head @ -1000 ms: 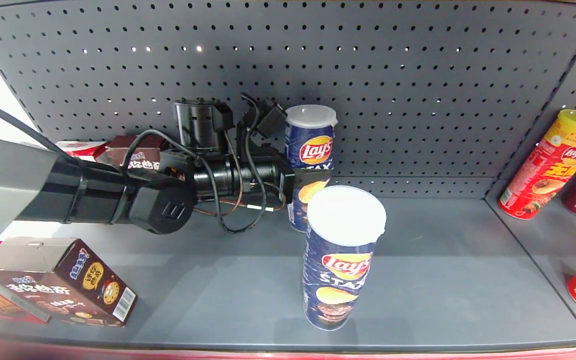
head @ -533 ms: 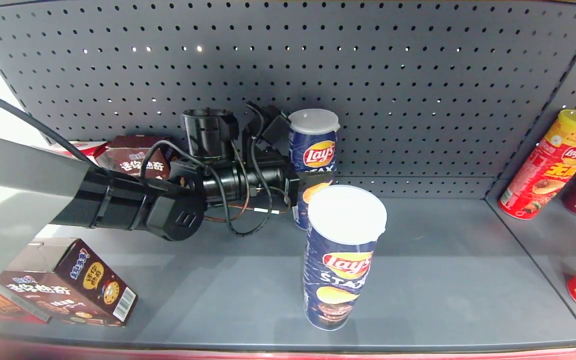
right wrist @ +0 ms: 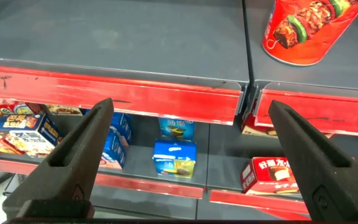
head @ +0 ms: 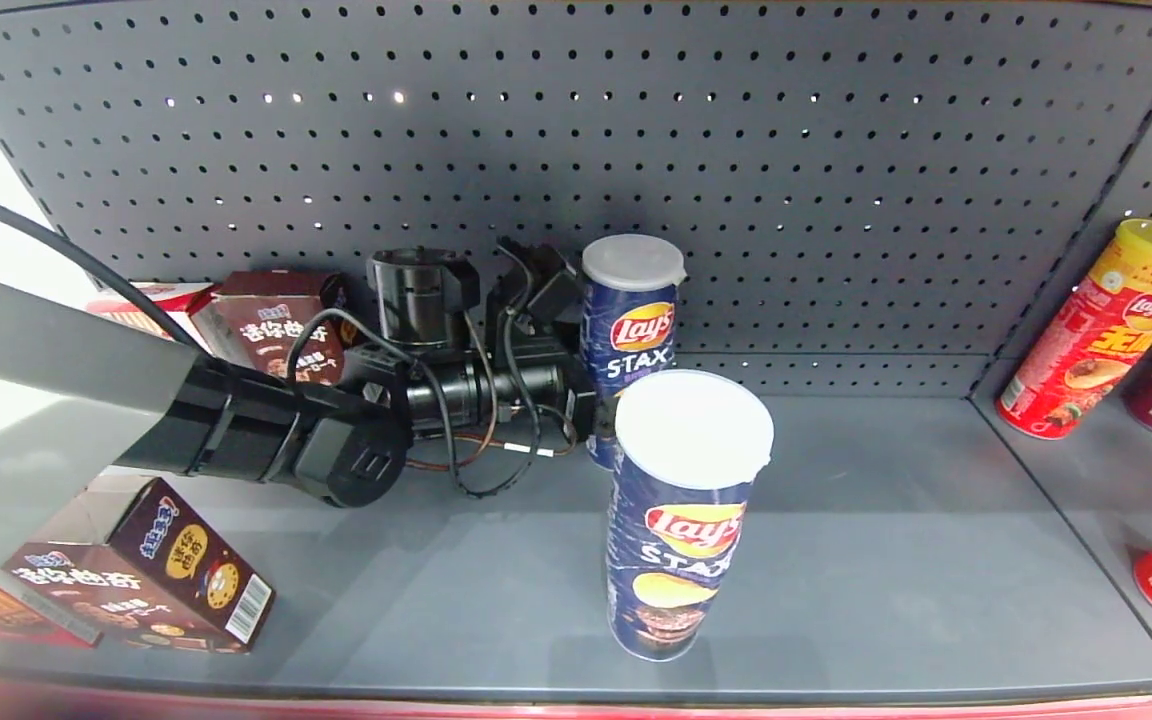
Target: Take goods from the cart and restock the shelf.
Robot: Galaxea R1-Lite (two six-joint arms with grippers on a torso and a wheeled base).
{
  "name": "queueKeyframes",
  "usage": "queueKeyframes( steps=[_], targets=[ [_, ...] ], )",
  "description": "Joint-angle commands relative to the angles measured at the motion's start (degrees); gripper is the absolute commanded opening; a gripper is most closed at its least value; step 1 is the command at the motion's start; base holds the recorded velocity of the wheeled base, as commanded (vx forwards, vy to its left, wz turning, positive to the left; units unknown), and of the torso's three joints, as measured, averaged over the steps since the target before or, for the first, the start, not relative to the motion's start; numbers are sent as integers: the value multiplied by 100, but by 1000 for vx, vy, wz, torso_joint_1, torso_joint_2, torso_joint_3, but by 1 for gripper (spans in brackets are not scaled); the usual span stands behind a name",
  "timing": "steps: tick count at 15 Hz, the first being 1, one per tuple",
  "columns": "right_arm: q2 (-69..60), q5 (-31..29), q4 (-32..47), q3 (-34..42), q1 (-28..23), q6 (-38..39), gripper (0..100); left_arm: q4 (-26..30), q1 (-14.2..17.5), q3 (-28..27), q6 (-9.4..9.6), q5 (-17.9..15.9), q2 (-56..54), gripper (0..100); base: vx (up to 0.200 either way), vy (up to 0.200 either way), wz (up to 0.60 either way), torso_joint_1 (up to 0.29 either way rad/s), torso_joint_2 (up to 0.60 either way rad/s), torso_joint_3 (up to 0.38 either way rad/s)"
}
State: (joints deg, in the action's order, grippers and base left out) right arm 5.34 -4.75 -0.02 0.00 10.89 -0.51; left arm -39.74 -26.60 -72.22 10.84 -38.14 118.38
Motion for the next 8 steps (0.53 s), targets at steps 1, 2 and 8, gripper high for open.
queueKeyframes(
  steps=[1, 2, 8],
  targets=[
    [11, 1, 2, 0, 1, -2, 100, 1, 6, 32, -3, 53, -149, 100, 0, 0, 0, 0, 0, 0],
    [11, 1, -6, 0, 1, -2, 100, 28, 6, 120, -3, 105, -369, 100, 0, 0, 0, 0, 0, 0],
    [11, 1, -6, 0, 1, -2, 100, 54, -3, 946, 6, 519, -1388, 100, 0, 0, 0, 0, 0, 0]
  ],
)
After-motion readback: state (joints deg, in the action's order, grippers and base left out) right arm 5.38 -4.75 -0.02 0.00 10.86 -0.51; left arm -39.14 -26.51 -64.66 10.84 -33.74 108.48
